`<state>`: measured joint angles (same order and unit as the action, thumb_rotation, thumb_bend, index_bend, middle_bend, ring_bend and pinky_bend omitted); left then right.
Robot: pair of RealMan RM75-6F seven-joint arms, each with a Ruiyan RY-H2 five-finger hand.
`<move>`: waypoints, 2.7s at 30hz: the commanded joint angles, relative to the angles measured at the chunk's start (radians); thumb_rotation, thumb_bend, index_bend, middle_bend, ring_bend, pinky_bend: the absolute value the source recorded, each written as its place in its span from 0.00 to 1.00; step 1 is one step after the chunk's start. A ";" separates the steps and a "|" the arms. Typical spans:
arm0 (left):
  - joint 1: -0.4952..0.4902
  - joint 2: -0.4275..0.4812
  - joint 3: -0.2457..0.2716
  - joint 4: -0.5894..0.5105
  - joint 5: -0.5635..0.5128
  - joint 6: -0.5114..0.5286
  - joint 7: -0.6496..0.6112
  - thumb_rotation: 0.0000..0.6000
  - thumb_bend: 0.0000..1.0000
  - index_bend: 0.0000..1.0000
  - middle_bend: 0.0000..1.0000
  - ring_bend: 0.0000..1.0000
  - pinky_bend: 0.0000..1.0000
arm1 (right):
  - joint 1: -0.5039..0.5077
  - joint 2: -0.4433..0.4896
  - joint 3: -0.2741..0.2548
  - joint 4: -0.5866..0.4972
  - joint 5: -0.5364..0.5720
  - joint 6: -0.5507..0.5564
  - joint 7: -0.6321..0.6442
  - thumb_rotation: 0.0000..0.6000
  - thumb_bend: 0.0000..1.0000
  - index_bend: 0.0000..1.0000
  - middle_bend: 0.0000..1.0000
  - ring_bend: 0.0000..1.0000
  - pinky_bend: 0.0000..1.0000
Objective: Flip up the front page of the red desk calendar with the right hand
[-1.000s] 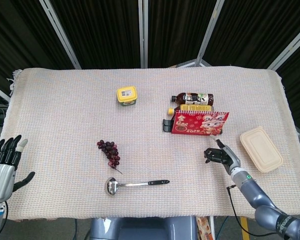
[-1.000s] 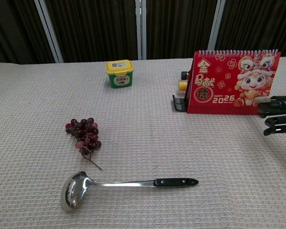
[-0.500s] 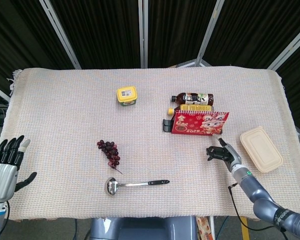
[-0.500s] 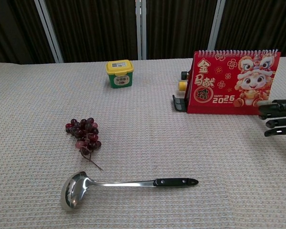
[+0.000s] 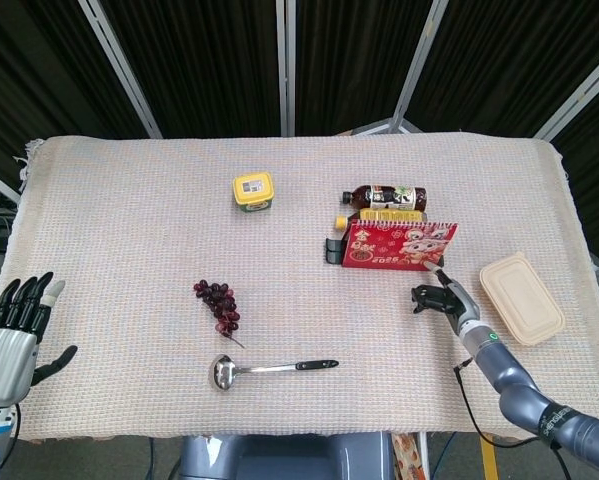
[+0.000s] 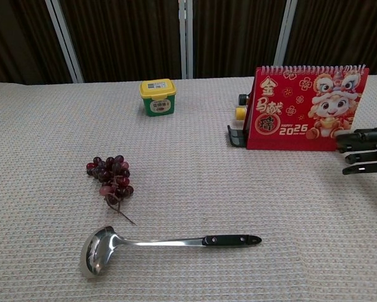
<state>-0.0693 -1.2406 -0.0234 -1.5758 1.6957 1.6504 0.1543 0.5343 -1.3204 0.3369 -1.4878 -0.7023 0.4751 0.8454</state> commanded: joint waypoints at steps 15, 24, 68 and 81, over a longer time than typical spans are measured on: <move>0.000 0.008 0.010 -0.012 0.016 -0.001 0.002 1.00 0.17 0.00 0.00 0.00 0.00 | -0.050 -0.033 0.184 -0.015 -0.087 -0.112 0.107 1.00 0.40 0.01 0.64 0.67 0.53; -0.002 0.010 0.010 -0.012 0.017 -0.003 -0.004 1.00 0.17 0.00 0.00 0.00 0.00 | -0.087 0.015 0.256 -0.115 -0.146 -0.103 0.103 1.00 0.40 0.14 0.63 0.67 0.52; -0.019 -0.002 0.017 -0.013 0.011 -0.049 0.014 1.00 0.17 0.00 0.00 0.00 0.00 | 0.031 0.171 0.209 -0.041 -0.151 -0.013 -0.173 1.00 0.34 0.08 0.05 0.00 0.00; -0.016 0.007 0.006 -0.010 -0.007 -0.038 -0.009 1.00 0.17 0.00 0.00 0.00 0.00 | -0.162 0.251 0.227 -0.205 -0.584 0.300 -0.164 1.00 0.33 0.07 0.02 0.00 0.00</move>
<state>-0.0855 -1.2344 -0.0163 -1.5860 1.6896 1.6118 0.1460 0.4681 -1.1141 0.5842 -1.6215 -1.1034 0.6180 0.7050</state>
